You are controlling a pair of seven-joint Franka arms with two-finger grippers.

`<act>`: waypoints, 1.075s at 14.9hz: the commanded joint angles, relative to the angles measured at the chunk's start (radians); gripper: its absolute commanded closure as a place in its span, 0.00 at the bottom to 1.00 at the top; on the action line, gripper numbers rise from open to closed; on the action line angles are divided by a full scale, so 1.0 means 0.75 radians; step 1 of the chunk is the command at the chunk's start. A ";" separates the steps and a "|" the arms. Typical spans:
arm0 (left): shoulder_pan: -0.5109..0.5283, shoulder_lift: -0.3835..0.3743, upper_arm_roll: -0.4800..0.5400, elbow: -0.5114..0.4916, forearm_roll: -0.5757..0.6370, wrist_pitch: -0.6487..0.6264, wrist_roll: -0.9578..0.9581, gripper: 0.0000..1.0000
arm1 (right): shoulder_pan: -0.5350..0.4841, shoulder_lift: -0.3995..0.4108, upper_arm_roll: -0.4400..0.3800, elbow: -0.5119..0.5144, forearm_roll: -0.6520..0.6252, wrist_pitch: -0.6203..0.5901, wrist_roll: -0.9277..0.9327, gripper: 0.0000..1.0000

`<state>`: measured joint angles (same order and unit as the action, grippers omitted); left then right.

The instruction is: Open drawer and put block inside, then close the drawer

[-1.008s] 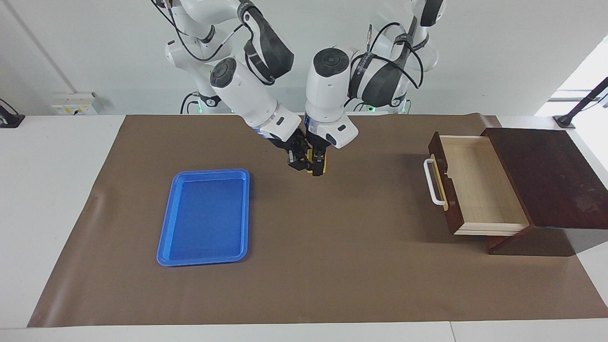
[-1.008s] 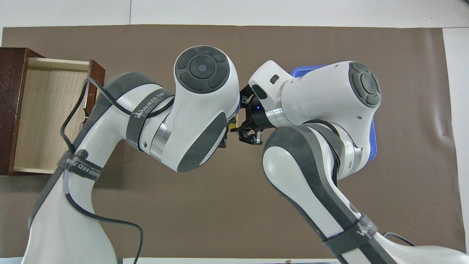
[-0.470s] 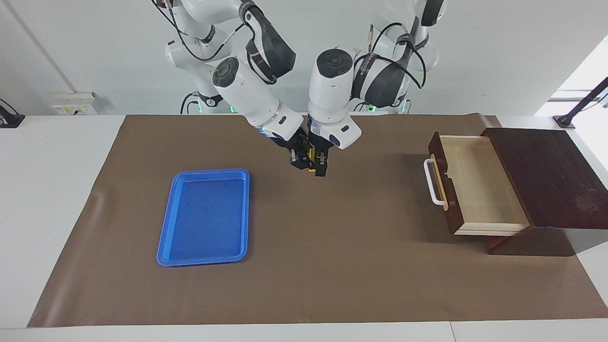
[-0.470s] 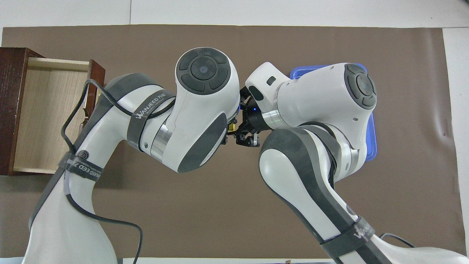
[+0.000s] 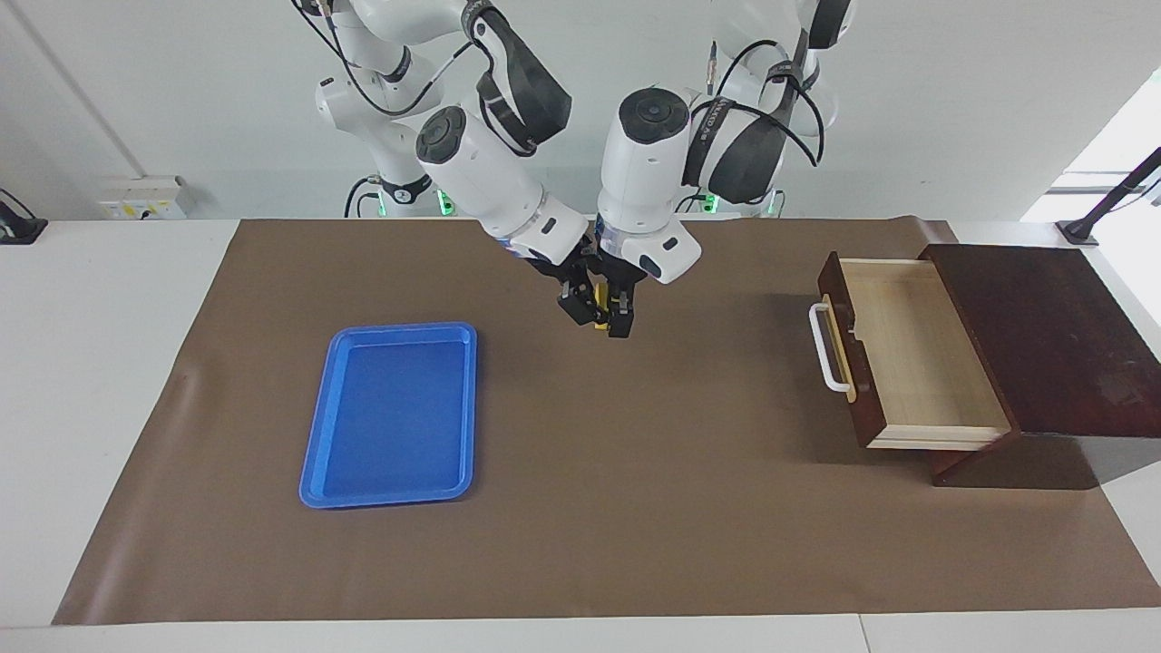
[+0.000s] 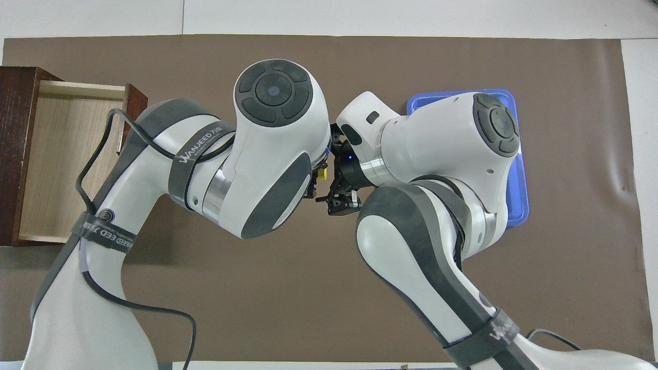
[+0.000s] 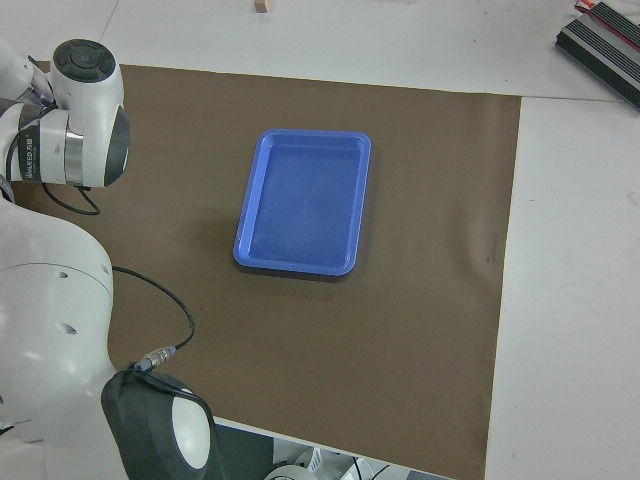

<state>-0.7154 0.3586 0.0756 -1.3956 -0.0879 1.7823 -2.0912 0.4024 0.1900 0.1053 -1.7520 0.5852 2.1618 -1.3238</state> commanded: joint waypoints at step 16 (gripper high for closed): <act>0.178 -0.075 0.014 -0.076 0.017 -0.124 0.131 1.00 | -0.109 -0.112 -0.032 -0.004 -0.023 -0.166 0.039 0.00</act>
<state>-0.6401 0.3490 0.0898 -1.4230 -0.0845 1.7275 -2.0495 0.3579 0.1331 0.0763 -1.7493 0.5846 2.0814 -1.3216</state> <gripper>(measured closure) 0.445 0.000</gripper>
